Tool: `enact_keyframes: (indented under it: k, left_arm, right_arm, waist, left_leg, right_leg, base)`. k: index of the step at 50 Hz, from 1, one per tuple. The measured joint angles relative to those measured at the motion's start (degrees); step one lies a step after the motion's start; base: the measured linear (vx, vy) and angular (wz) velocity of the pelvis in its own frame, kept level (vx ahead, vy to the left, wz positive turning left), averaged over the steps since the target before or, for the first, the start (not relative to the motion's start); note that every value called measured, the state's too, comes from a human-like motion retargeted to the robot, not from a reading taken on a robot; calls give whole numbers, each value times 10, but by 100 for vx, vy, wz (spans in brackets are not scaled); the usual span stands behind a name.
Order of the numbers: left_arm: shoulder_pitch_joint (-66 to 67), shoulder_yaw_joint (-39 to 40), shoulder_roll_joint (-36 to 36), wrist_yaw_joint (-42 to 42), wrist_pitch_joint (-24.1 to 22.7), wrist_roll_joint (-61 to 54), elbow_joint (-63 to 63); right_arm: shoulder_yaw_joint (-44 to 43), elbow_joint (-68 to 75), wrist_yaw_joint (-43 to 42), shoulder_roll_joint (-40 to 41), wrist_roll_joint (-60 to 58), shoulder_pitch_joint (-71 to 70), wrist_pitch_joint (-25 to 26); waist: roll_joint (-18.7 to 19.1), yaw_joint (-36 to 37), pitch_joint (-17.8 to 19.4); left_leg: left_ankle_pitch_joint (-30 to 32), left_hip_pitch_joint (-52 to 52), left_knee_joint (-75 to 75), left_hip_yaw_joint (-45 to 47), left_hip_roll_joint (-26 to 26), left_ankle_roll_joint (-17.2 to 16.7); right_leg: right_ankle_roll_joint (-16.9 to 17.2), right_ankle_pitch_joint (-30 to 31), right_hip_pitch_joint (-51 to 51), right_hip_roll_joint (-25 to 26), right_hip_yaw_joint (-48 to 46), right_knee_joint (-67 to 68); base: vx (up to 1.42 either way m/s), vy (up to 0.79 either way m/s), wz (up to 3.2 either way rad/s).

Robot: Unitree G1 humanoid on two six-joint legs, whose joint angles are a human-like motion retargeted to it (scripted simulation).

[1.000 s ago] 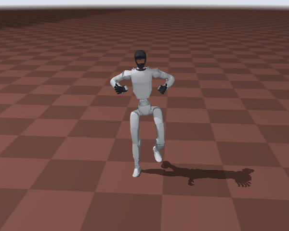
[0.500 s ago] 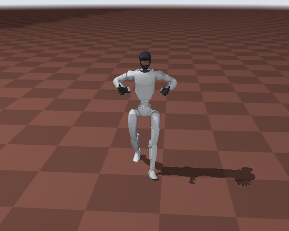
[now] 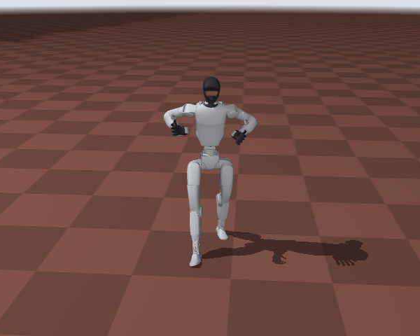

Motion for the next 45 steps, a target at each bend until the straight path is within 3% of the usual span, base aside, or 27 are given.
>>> enact_keyframes:
  k: [4, 8, 10, 13, 15, 17, 20, 23, 27, 32, 36, 40, 45]
  left_arm:
    - [-12, -3, 8, -9, -4, 7, 3]
    - [-9, -5, 6, -13, -1, 0, 5]
    - [-8, -7, 4, -19, 2, -7, 7]
    - [-3, -11, 8, -37, 8, -32, 4]
    - [-2, -11, 11, -58, 11, -65, 0]
    - [0, -8, 14, -77, 11, -90, -3]
    - [8, 0, 17, -92, 8, -104, -4]
    - [11, 10, 19, -94, 5, -106, -3]
    - [10, 18, 16, -87, 4, -115, -5]
    - [15, 22, -1, -90, 5, -161, -8]
    - [21, 23, -17, -91, 5, -185, -1]
    - [26, 18, -35, -107, 4, -211, 3]
    - [34, 1, -54, -156, 4, -280, -5]
  right_arm:
    - [-2, -1, 25, 6, 6, 5, 22]
    - [-11, -11, 50, 19, 25, 21, 47]
    - [-3, -17, 63, 25, 61, 25, 41]
    - [33, -19, 100, 27, 187, 20, -15]
    - [65, -17, 155, 33, 328, 11, -59]
    - [85, -15, 214, 39, 431, 5, -68]
    - [94, -6, 274, 39, 481, 1, -58]
    - [93, 7, 301, 42, 473, -5, -48]
    - [104, 12, 309, 57, 499, -10, -47]
    - [138, 6, 349, 110, 713, 10, -58]
    - [147, 15, 380, 148, 870, 32, -87]
    - [138, 43, 458, 181, 1016, 55, -109]
    - [107, 78, 570, 224, 1149, 92, -101]
  waist:
    - [3, 6, -13]
    - [-9, 10, -27]
    - [-21, 15, -34]
    - [-33, 24, -54]
    - [-35, 34, -68]
    - [-42, 53, -71]
    - [-57, 87, -69]
    - [-61, 123, -64]
    - [-39, 164, -51]
    - [17, 181, -20]
    - [26, 162, -20]
    - [26, 142, -39]
    - [37, 124, -76]
  left_leg:
    - [7, 32, 15, -21, -1, 12]
    - [64, 38, 89, -52, -34, 48]
    - [116, 7, 179, -52, -49, 68]
    - [174, -109, 383, -31, -49, 95]
    - [179, -196, 499, -13, -41, 114]
    - [156, -257, 556, 6, -40, 132]
    - [112, -322, 551, 26, -55, 146]
    - [99, -360, 447, 29, -67, 140]
    - [142, -351, 197, 58, -52, 122]
    - [195, -297, -50, 227, -6, 31]
    - [171, -282, -75, 351, -4, -28]
    - [169, -252, -75, 334, -5, -25]
    - [142, -204, -75, 266, 13, 7]
  right_leg:
    - [0, 29, 17, 14, 33, 0]
    - [0, 26, 78, -29, 47, 0]
    - [-9, -3, 111, -55, 43, 0]
    - [-26, -42, 136, -74, 36, 11]
    - [-29, -58, 139, -76, 33, 18]
    - [-23, -69, 145, -79, 37, 24]
    - [-6, -83, 151, -86, 50, 37]
    - [0, -99, 152, -75, 66, 49]
    - [-1, -126, 173, -43, 81, 58]
    - [-20, -161, 250, 26, 83, 52]
    - [-30, -174, 294, 48, 75, 55]
    - [-45, -158, 322, 65, 74, 84]
    - [-44, -43, 296, 86, 75, 228]
  base:
    - [72, -14, 21]
    - [77, 1, 44]
    - [74, -10, 37]
    - [65, -20, 34]
    - [57, -18, 19]
    - [53, -16, -14]
    - [49, -12, -40]
    - [47, -11, -58]
    - [50, 1, -68]
    - [57, 3, -38]
    - [60, 5, 23]
    - [67, 7, 29]
    - [70, 10, 51]
